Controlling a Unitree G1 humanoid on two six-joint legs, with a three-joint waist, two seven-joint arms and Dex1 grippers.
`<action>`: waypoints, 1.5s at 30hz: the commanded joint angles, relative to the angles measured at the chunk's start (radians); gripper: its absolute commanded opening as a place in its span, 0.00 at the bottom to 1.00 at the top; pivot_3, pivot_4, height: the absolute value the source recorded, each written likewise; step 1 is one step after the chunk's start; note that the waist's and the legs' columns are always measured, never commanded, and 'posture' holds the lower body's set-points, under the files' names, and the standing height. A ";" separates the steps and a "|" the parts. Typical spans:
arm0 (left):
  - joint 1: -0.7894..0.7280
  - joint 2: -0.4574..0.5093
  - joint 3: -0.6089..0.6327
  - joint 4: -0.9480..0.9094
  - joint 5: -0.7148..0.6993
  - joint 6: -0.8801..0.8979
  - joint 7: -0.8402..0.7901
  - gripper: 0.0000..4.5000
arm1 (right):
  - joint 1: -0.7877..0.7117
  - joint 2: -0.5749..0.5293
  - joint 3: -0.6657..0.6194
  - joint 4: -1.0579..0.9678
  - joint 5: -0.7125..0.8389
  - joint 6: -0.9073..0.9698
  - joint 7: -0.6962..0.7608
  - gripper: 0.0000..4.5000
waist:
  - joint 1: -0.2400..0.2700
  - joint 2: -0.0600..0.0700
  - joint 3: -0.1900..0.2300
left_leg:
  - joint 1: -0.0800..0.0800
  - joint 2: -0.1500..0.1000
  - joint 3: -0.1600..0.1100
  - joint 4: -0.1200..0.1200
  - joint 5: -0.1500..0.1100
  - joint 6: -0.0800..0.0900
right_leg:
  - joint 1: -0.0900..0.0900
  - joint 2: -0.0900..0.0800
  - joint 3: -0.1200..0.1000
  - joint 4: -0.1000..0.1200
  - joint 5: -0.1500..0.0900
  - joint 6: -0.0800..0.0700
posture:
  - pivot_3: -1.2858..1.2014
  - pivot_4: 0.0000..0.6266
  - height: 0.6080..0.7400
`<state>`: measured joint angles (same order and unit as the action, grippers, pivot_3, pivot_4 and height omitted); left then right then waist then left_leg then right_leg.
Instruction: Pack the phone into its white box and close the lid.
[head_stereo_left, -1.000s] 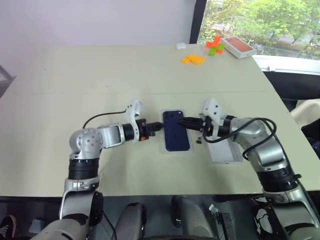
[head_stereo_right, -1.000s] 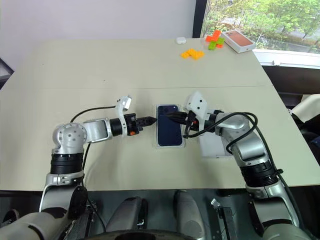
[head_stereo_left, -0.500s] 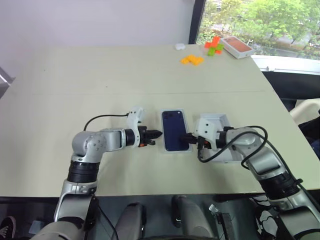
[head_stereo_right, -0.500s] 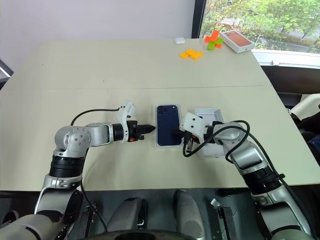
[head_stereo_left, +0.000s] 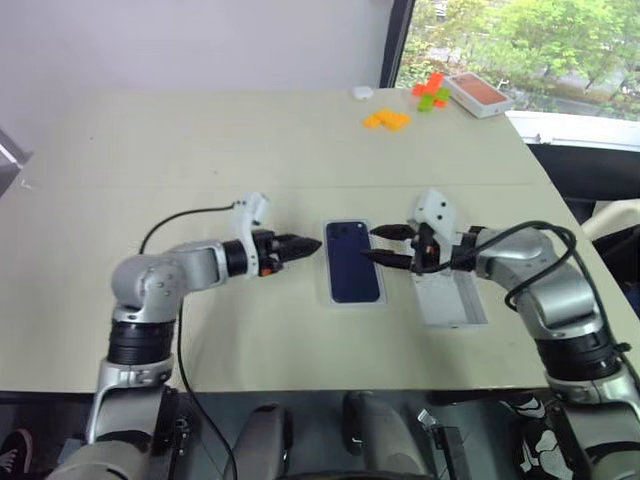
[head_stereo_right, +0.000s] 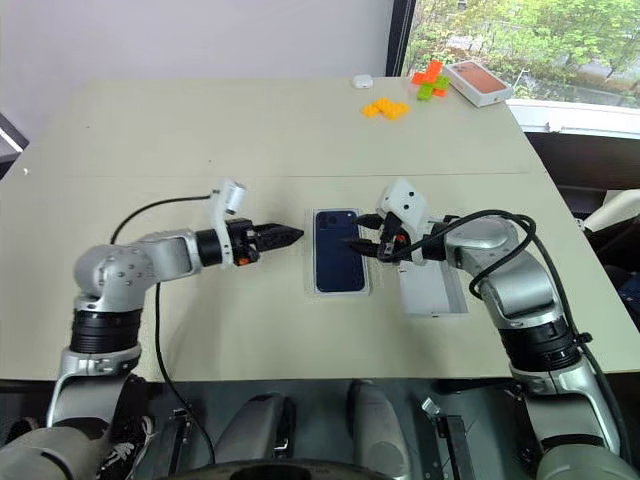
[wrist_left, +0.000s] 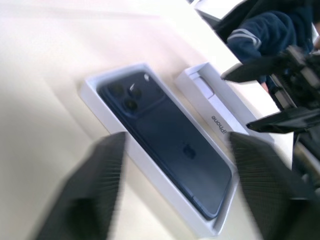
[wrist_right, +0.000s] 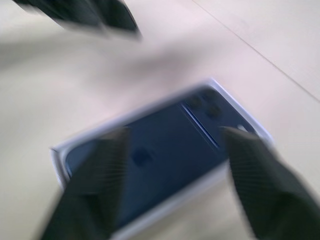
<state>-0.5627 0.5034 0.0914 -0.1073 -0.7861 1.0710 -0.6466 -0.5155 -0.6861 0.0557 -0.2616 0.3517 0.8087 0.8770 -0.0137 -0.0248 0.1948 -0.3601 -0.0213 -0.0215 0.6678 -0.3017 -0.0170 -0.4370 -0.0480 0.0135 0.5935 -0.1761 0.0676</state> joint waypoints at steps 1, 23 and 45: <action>0.015 0.082 -0.026 -0.009 0.054 -0.126 -0.150 1.00 | -0.039 0.003 -0.095 -0.101 0.065 0.173 -0.093 0.99 | 0.000 0.000 0.000 | 0.000 0.000 0.000 0.000 0.000 0.000 | 0.000 0.000 0.000 0.000 0.000 0.000 | 0.52 0.24 1.00; 0.188 0.181 0.026 0.040 0.206 -0.697 -0.499 1.00 | -0.126 0.044 -0.155 -0.131 0.105 0.785 -0.447 0.99 | 0.001 0.000 0.000 | -0.014 0.001 0.001 0.001 -0.001 0.001 | -0.013 -0.001 0.000 0.001 0.000 -0.001 | 0.52 0.24 1.00; 0.223 0.142 0.006 0.004 0.224 -0.710 -0.440 1.00 | -0.103 0.060 -0.174 -0.017 0.624 0.806 -1.000 0.99 | -0.001 0.000 0.000 | -0.014 0.001 0.002 0.001 -0.002 0.003 | -0.013 0.000 0.000 0.001 0.002 0.003 | 0.52 0.24 1.00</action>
<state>-0.3294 0.6452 0.0927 -0.0775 -0.5637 0.3654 -1.0889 -0.6115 -0.6169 -0.0854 -0.2817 0.9223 1.6076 -0.0652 -0.0147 -0.0249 0.1945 -0.3739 -0.0200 -0.0192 0.6686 -0.3033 -0.0136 -0.4499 -0.0477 0.0140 0.5943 -0.1742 0.0704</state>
